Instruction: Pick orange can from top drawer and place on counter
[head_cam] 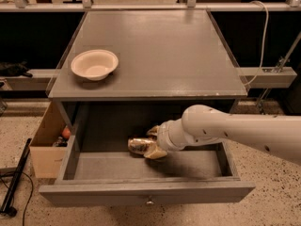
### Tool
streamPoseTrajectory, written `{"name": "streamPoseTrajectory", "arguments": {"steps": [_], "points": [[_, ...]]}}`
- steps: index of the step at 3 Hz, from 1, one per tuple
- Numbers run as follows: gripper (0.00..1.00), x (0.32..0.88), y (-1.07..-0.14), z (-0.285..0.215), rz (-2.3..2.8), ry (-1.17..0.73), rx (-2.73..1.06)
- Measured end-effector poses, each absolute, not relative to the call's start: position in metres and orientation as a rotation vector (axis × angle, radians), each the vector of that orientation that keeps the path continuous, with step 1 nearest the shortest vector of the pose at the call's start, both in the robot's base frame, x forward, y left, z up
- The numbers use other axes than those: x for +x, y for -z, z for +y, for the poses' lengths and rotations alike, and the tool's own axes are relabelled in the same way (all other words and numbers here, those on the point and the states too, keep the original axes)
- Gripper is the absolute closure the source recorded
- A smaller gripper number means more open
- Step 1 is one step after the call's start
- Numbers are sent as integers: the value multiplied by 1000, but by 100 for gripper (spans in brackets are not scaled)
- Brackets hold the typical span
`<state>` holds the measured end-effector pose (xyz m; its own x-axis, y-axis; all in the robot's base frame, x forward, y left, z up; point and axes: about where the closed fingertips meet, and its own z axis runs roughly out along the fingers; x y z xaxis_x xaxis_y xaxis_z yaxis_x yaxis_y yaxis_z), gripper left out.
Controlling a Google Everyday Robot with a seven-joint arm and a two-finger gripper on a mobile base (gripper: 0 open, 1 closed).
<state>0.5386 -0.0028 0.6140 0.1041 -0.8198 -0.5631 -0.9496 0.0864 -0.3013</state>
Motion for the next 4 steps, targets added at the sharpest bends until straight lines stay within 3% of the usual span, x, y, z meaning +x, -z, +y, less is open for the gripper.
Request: {"name": "streamPoseTrajectory", "arguments": {"steps": [1,4], "points": [[96,539,-614,-3,1736,-262,-1753],[100,522,-632,-15,1754,-255,-1698]]}}
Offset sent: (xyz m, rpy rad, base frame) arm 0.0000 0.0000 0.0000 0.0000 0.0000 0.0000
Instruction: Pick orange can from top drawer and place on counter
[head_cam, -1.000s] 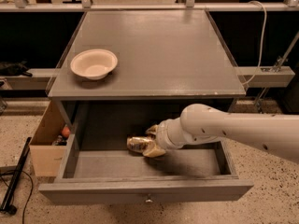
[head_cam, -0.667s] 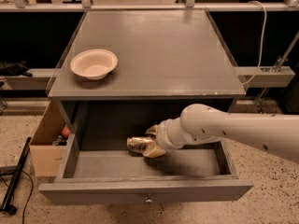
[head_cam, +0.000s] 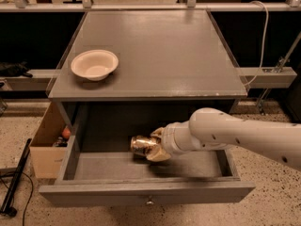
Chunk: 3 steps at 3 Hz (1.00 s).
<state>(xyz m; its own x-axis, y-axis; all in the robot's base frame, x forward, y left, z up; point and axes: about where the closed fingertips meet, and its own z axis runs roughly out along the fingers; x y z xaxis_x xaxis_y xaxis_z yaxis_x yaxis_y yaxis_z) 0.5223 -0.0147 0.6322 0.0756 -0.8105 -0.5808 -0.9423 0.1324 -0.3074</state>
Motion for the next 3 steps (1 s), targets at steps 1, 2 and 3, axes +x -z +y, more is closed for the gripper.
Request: {"name": "streamPoseTrajectory", "arguments": {"steps": [1,2,3], "points": [[100,492,-685,-39,1735,-200,-1617],[100,478,-730,-58,1701,-134,-1575],[100,476,-748,-69,1687,-103,-1560]]}}
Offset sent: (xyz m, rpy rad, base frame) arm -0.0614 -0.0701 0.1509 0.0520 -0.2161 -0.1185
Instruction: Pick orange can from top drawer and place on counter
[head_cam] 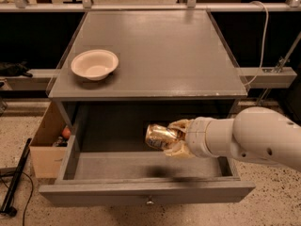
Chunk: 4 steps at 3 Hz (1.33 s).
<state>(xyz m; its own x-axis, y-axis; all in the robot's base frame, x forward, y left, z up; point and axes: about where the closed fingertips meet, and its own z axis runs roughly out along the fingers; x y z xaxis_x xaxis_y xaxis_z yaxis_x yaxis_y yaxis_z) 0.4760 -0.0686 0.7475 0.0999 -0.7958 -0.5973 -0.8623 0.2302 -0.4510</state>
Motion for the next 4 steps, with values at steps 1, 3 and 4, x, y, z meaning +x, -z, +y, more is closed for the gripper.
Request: {"name": "streamPoseTrajectory", "arguments": {"steps": [1,3,4], "points": [[100,476,-748,-69,1687,-103,-1560],[100,487,-841,-85,1579,89,-1557],[100,497,-905,-96,1513,187,-1549]]}}
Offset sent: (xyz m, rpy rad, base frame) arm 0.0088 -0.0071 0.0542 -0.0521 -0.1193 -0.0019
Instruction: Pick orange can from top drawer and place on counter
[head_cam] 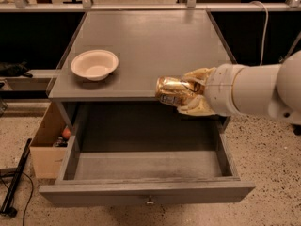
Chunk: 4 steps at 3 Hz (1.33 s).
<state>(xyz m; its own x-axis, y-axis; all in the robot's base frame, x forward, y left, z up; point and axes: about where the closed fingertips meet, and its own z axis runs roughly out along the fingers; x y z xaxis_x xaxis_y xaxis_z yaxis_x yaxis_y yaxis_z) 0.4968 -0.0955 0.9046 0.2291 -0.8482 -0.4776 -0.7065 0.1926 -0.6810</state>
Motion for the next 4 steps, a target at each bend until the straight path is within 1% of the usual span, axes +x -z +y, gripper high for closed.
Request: {"name": "streamPoseTrajectory", "arguments": {"steps": [1,2,4], "points": [[100,519,-975,-101,1444,311,-1546],[100,518,-971,-100,1444,308,-1552],[100,570,-969,-86,1393,281,-1602]]}}
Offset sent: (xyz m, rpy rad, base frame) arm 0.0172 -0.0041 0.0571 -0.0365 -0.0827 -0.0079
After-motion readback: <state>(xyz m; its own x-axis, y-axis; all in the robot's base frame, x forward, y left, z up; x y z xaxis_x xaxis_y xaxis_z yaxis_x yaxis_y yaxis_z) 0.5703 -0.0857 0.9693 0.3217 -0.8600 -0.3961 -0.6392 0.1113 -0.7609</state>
